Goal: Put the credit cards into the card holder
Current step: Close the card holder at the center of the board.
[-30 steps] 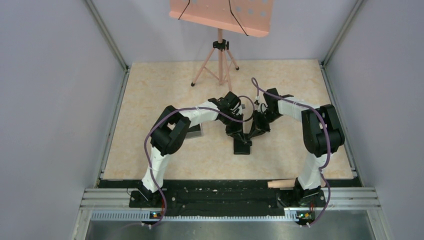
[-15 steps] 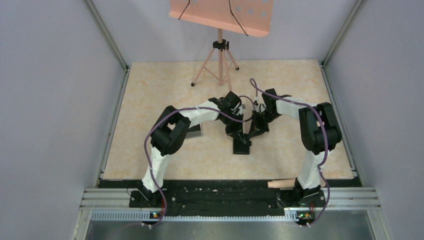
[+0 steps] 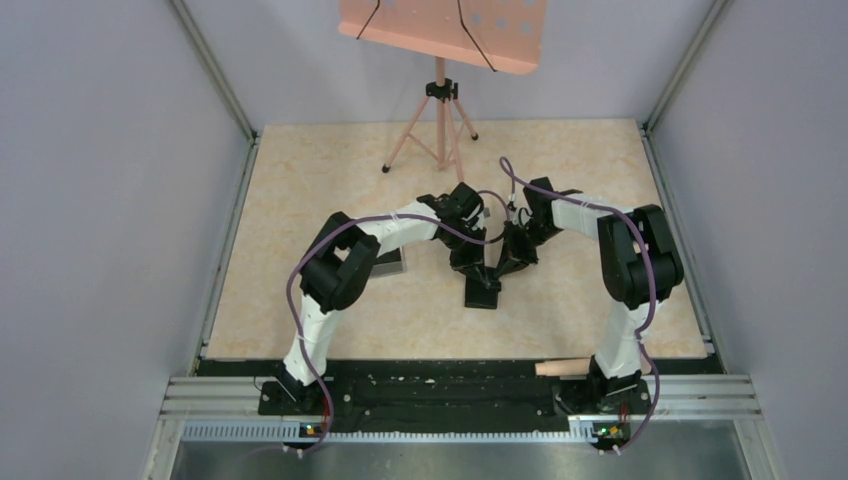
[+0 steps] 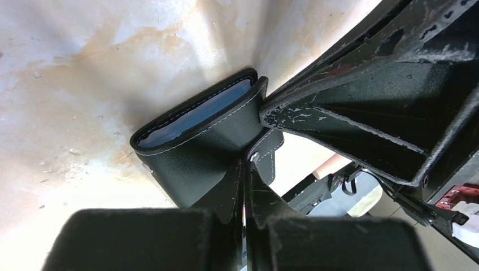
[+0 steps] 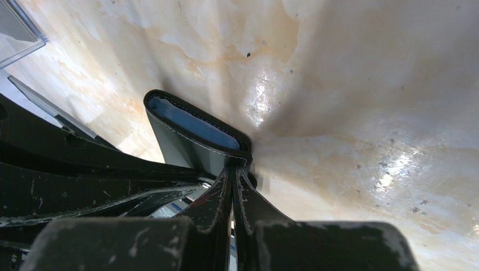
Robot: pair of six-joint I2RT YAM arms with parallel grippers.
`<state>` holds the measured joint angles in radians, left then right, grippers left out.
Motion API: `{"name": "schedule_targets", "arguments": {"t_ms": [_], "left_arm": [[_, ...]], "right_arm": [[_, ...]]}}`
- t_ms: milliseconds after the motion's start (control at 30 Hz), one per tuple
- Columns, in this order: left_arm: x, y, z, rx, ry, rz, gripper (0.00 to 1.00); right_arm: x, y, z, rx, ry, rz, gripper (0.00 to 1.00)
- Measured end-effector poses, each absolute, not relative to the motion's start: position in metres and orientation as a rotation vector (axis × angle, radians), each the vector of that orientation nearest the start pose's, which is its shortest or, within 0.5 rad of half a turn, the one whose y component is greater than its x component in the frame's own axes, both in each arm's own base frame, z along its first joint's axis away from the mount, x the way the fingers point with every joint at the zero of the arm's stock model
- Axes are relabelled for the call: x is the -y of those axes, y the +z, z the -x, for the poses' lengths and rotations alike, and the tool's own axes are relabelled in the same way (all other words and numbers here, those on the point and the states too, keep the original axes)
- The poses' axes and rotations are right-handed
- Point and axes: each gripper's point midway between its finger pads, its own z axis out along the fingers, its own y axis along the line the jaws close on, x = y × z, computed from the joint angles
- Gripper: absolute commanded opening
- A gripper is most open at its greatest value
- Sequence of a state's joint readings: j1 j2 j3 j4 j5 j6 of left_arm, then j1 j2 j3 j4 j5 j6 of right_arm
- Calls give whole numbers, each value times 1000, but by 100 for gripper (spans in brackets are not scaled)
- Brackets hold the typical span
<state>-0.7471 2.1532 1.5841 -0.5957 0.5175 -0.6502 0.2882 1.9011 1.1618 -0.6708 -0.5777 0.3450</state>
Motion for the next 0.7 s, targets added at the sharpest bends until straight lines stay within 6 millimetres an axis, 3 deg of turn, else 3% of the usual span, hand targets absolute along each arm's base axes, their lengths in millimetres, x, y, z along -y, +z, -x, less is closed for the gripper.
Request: {"name": "schedule_targets", "arguments": {"t_ms": [700], "left_arm": [[390,47,-260,-2985,-1007,-312,0]], "right_arm": [[-195,25,-279,-3034,926,-12,0]]}}
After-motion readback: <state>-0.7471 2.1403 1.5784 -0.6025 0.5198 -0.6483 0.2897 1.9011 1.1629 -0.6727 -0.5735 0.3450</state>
